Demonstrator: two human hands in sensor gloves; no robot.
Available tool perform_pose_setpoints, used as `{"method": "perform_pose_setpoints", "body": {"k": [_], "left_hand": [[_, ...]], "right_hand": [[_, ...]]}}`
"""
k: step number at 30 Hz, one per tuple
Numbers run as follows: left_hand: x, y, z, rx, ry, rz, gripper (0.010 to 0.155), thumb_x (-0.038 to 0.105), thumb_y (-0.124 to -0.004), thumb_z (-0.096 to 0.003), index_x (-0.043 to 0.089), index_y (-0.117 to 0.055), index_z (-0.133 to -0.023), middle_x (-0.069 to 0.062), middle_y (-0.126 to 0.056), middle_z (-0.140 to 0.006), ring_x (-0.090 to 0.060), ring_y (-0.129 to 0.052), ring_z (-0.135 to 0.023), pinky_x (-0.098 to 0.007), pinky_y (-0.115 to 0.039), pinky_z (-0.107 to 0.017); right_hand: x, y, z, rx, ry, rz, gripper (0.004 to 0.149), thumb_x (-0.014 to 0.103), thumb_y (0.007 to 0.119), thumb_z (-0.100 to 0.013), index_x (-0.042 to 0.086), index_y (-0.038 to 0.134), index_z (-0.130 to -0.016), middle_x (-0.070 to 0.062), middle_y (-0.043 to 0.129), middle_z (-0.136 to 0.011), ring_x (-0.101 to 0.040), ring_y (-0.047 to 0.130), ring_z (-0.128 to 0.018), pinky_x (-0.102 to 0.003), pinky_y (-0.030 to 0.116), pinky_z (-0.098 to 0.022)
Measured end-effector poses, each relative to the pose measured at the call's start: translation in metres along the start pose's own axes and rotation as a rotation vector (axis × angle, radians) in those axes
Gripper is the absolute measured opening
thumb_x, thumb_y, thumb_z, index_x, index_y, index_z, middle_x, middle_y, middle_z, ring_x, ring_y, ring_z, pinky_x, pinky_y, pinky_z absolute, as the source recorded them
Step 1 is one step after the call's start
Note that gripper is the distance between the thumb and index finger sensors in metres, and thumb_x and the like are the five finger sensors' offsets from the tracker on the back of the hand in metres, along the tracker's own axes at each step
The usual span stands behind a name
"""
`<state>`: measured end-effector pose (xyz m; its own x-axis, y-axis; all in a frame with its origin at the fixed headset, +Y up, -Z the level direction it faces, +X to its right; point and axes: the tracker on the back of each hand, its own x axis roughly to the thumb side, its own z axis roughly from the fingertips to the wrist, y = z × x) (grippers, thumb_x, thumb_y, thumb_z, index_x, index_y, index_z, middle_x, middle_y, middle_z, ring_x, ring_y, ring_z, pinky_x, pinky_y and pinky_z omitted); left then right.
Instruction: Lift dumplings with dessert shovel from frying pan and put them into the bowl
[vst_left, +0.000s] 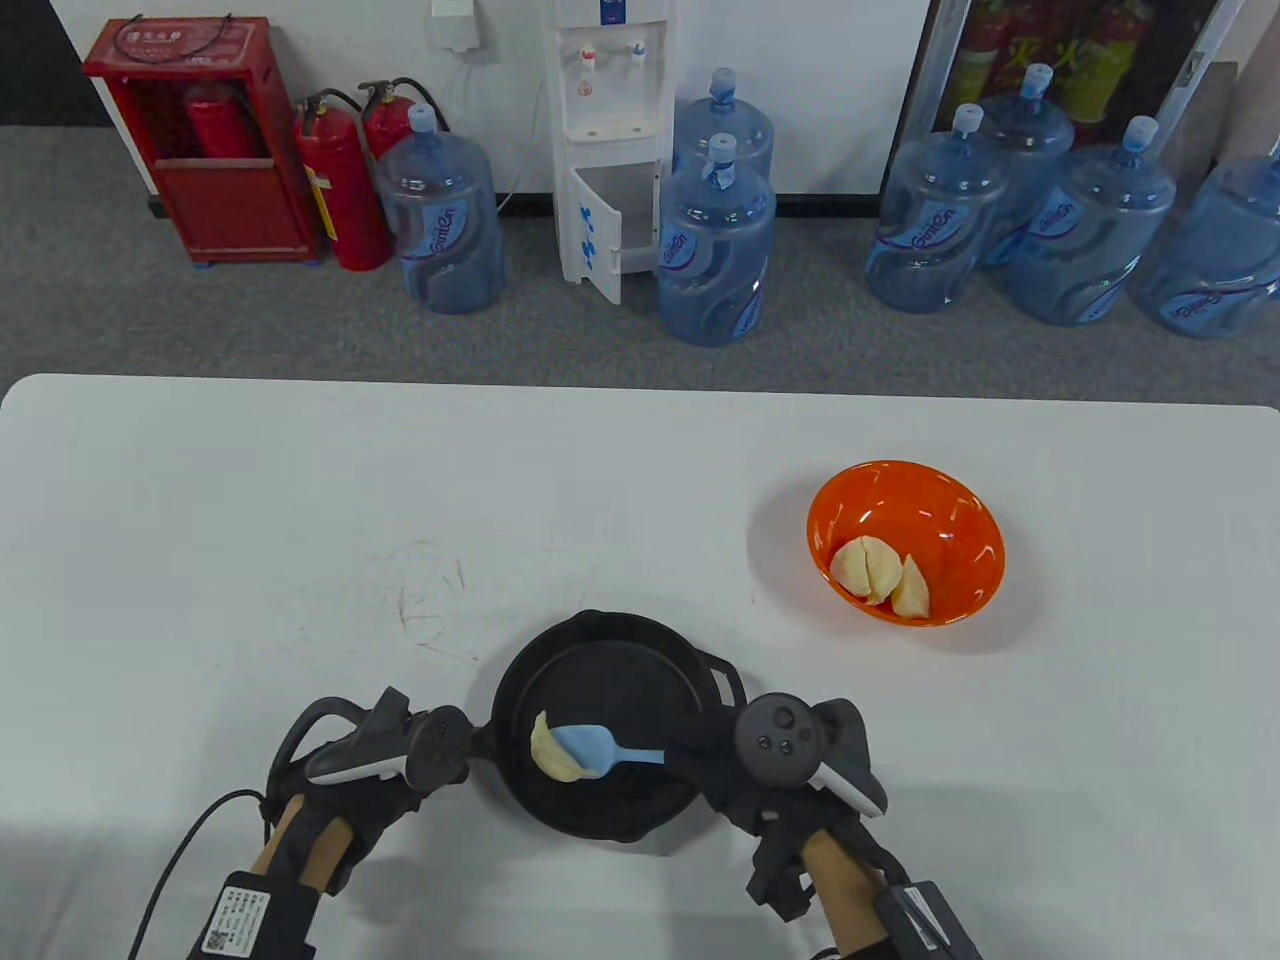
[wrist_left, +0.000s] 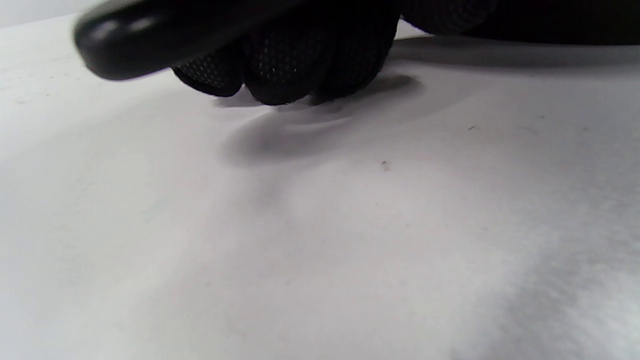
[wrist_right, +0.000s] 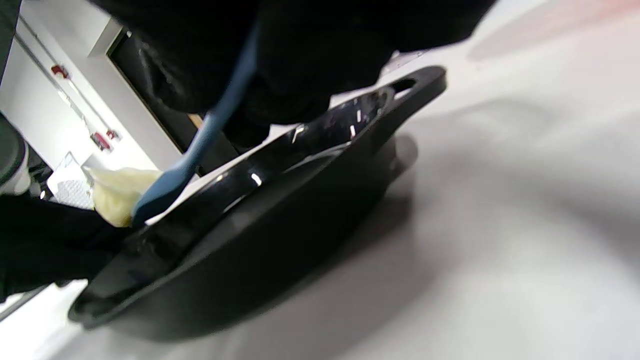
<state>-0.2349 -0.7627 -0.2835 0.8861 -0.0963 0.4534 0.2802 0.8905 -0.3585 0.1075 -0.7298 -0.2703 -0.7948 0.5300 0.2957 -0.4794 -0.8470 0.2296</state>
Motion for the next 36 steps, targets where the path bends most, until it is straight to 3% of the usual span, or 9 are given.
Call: {"method": "perform_pose_setpoints", "body": {"k": [14,36], "left_hand": [[-0.001,0.000,0.000,-0.001,-0.003,0.006,0.054,0.048,-0.059,-0.0597,0.026,-0.056,-0.110,0.009,-0.083,-0.086,-0.013,-0.094,-0.068,-0.050,-0.075,-0.074],[-0.001,0.000,0.000,0.002,-0.005,0.013,0.054,0.048,-0.059,-0.0596,0.026,-0.056,-0.110,0.009,-0.083,-0.086,-0.013,-0.094,-0.068,-0.050,-0.075,-0.074]], "right_hand": [[-0.035,-0.037,-0.002,-0.080,0.083,-0.062,0.040,0.043,0.076,-0.060,0.028,0.087,-0.095,-0.005,0.093,-0.079,-0.012,0.091,-0.036,-0.035,0.081,-0.031],[-0.090,-0.122,-0.009,-0.287,0.266,-0.090,0.041,0.043,0.076,-0.060,0.027,0.086,-0.096,-0.006,0.092,-0.080,-0.013,0.091,-0.037,-0.035,0.080,-0.032]]}}
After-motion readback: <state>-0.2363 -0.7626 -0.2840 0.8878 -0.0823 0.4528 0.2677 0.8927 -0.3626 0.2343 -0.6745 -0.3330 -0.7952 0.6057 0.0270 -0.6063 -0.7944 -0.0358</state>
